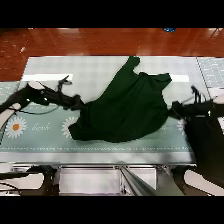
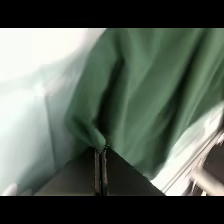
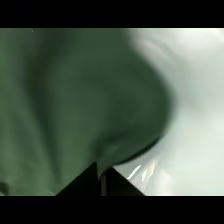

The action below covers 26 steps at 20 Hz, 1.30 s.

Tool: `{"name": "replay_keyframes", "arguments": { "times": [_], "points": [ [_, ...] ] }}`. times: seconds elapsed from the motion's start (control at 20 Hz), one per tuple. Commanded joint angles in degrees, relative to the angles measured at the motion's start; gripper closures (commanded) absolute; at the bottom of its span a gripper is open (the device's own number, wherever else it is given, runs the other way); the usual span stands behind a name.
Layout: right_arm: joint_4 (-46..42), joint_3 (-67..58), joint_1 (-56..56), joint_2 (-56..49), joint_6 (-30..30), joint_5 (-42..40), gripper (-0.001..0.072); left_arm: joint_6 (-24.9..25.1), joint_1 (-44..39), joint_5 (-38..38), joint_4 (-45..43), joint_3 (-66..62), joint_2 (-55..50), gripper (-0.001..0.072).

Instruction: Fold the shirts.

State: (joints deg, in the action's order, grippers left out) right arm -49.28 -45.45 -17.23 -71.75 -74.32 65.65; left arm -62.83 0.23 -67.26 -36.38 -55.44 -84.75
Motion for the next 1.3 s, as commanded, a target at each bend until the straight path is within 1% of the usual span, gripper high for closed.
{"name": "replay_keyframes", "arguments": {
  "times": [0.0, 0.15, 0.2, 0.35, 0.45, 0.6, 0.75, 0.8, 0.9, 0.95, 1.05, 1.15, 1.25],
  "points": [
    [0.28, -17.2, 6.64, 1.62, -1.25, 3.72, 0.0688, -2.6, 5.88, -2.84, 3.82, -9.7, 5.38, 0.0689],
    [0.28, -35.98, 7.8, 4.83, -4.02, 2.54, 0.0688, -2.62, 12.0, -2.38, 12.09, -21.24, 13.0, 0.0689],
    [-0.17, -41.2, 7.74, 5.84, -4.76, 2.05, 0.0688, -3.34, 13.53, -1.88, 12.92, -25.05, 15.34, 0.0689],
    [-6.29, -53.55, 7.76, 9.9, -8.22, 1.7, 0.0688, -5.9, 18.36, -0.7, 12.87, -36.11, 21.86, 0.0689],
    [-8.94, -57.44, 7.76, 14.19, -9.07, 1.64, 0.0688, -6.05, 21.88, -0.72, 12.85, -41.94, 25.59, 0.0689],
    [-12.79, -58.64, 7.76, 22.29, -9.64, 1.68, 0.0688, -7.26, 28.28, -0.76, 12.35, -47.32, 31.39, 0.0689],
    [-15.91, -58.64, 7.76, 30.23, -10.8, 1.97, 0.0688, -7.98, 34.75, -0.74, 7.85, -48.89, 38.53, 0.0689],
    [-16.09, -58.64, 7.76, 32.37, -10.86, 2.19, 0.0688, -8.0, 35.39, -0.81, 5.68, -48.89, 40.83, 0.0689],
    [-16.92, -58.64, 7.76, 36.06, -11.21, 3.17, 0.0688, -8.22, 32.92, -2.29, 2.08, -48.89, 44.48, 0.0689],
    [-17.88, -58.64, 7.76, 37.53, -11.67, 4.7, 0.0688, -9.79, 29.88, -3.56, -1.36, -48.89, 46.14, 0.0689],
    [-20.41, -58.64, 7.76, 39.39, -13.0, 9.53, 0.0688, -12.09, 21.29, -5.88, -10.93, -48.85, 49.4, 0.0689],
    [-22.34, -58.62, 7.76, 39.89, -14.1, 15.26, 0.0688, -15.65, 12.74, -8.04, -22.56, -48.7, 51.25, 0.0689],
    [-23.34, -57.24, 7.76, 39.89, -14.25, 17.86, 0.0688, -19.54, 6.88, -10.47, -31.3, -46.66, 51.45, 0.0689]
  ]
}}
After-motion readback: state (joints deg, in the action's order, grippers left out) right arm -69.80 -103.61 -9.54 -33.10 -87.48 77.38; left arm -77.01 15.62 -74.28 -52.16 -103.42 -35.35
